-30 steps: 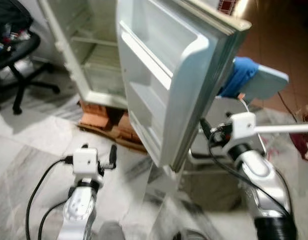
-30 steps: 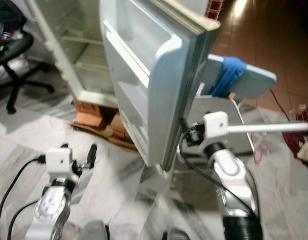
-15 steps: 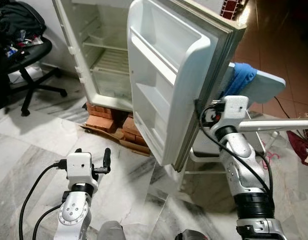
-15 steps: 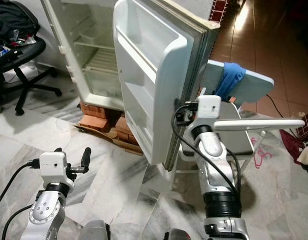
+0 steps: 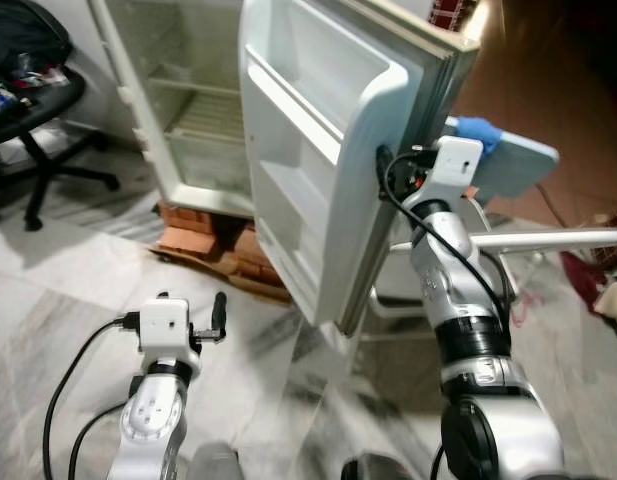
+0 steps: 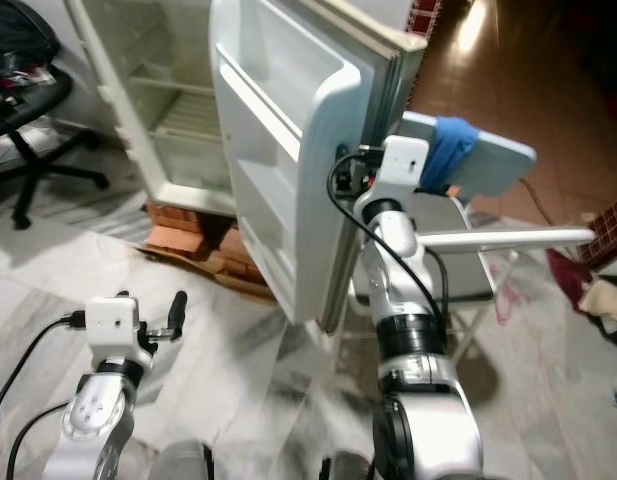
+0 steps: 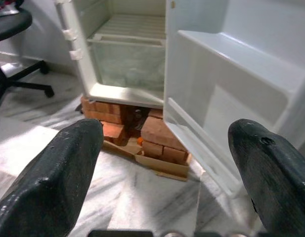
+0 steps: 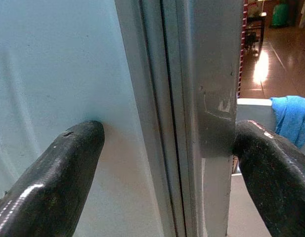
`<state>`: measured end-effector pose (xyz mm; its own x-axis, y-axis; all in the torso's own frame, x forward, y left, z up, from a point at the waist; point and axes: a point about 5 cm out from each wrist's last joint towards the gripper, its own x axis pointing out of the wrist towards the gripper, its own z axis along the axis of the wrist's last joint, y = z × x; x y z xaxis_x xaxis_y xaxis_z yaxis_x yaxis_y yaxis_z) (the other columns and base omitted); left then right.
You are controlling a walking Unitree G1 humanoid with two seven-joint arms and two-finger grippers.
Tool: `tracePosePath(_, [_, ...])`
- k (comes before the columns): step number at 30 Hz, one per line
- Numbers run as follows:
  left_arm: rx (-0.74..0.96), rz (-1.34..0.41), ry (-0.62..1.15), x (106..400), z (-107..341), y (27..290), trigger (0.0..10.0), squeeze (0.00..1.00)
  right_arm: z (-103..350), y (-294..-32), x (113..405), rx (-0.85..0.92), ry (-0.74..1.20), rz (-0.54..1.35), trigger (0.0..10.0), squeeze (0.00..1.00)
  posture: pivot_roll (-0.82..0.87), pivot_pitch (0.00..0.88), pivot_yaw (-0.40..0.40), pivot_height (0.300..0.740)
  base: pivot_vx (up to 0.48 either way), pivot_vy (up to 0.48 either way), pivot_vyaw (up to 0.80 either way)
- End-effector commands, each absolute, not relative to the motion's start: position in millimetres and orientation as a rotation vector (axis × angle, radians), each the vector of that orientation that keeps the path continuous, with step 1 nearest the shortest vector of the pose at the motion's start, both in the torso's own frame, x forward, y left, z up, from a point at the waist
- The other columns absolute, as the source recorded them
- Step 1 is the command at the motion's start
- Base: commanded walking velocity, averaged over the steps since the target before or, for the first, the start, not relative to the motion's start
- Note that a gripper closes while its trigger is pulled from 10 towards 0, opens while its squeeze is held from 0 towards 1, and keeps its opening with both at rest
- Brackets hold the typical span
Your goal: Restocking fridge
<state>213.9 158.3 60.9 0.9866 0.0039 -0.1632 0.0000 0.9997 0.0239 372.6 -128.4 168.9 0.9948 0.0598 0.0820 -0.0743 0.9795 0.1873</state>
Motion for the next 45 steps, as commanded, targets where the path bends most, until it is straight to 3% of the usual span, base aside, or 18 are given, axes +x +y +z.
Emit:
tracePosePath(1, [0.033, 0.011, 0.171, 210, 62, 159, 10.0, 0.00, 202, -120, 382, 0.243, -0.176, 0.115, 10.0, 0.00, 0.18, 0.104, -0.024, 0.740, 0.000, 0.000, 0.00])
tracePosePath(4, [0.031, 0.018, 0.173, 209, 62, 160, 10.0, 0.00, 206, -114, 383, 0.311, -0.174, 0.177, 10.0, 0.00, 0.18, 0.106, -0.029, 0.740, 0.000, 0.000, 0.00])
tracePosePath(8, [0.027, 0.024, 0.179, 207, 62, 160, 10.0, 0.00, 225, -76, 349, 0.682, -0.172, 0.787, 10.0, 0.00, 0.18, 0.111, -0.029, 0.740, 0.000, 0.000, 0.00])
tracePosePath(10, [0.025, 0.022, 0.186, 206, 62, 161, 10.0, 0.00, 230, -73, 309, 0.714, -0.166, 1.129, 10.0, 0.00, 0.18, 0.113, -0.026, 0.740, 0.000, 0.000, 0.00])
tracePosePath(12, [0.023, 0.015, 0.192, 206, 61, 161, 10.0, 0.00, 224, -77, 293, 0.697, -0.139, 1.226, 10.0, 0.00, 0.17, 0.113, -0.022, 0.740, 0.000, 0.000, 0.00])
tracePosePath(18, [0.026, -0.004, 0.202, 207, 60, 160, 10.0, 0.00, 173, -95, 295, 0.550, 0.033, 1.102, 10.0, 0.00, 0.16, 0.112, -0.013, 0.740, 0.000, 0.000, 0.00])
tracePosePath(23, [0.030, -0.016, 0.205, 208, 61, 160, 10.0, 0.00, 130, -105, 277, 0.456, 0.223, 1.049, 10.0, 0.00, 0.16, 0.113, -0.004, 0.740, 0.000, 0.000, 0.00])
tracePosePath(25, [0.031, -0.014, 0.209, 208, 61, 161, 10.0, 0.00, 110, -106, 281, 0.370, 0.262, 0.905, 10.0, 0.00, 0.16, 0.110, -0.003, 0.740, 0.000, 0.000, 0.00])
tracePosePath(26, [0.031, -0.014, 0.209, 208, 61, 161, 10.0, 0.00, 110, -106, 281, 0.370, 0.262, 0.905, 10.0, 0.00, 0.16, 0.110, -0.003, 0.740, 0.000, 0.000, 0.00])
tracePosePath(29, [0.032, -0.004, 0.205, 209, 61, 162, 10.0, 0.00, 96, -112, 291, 0.189, 0.217, 0.673, 10.0, 0.00, 0.15, 0.104, -0.006, 0.740, 0.000, 0.000, 0.00])
tracePosePath(31, [0.029, 0.004, 0.193, 211, 62, 162, 10.0, 0.00, 93, -116, 291, 0.170, 0.174, 0.551, 10.0, 0.00, 0.15, 0.104, -0.009, 0.740, 0.000, 0.000, 0.00])
tracePosePath(45, [0.020, 0.008, 0.203, 218, 57, 160, 10.0, 0.00, 94, -125, 294, 0.121, 0.074, 0.334, 10.0, 0.00, 0.13, 0.089, -0.026, 0.740, 0.000, 0.425, 0.00])
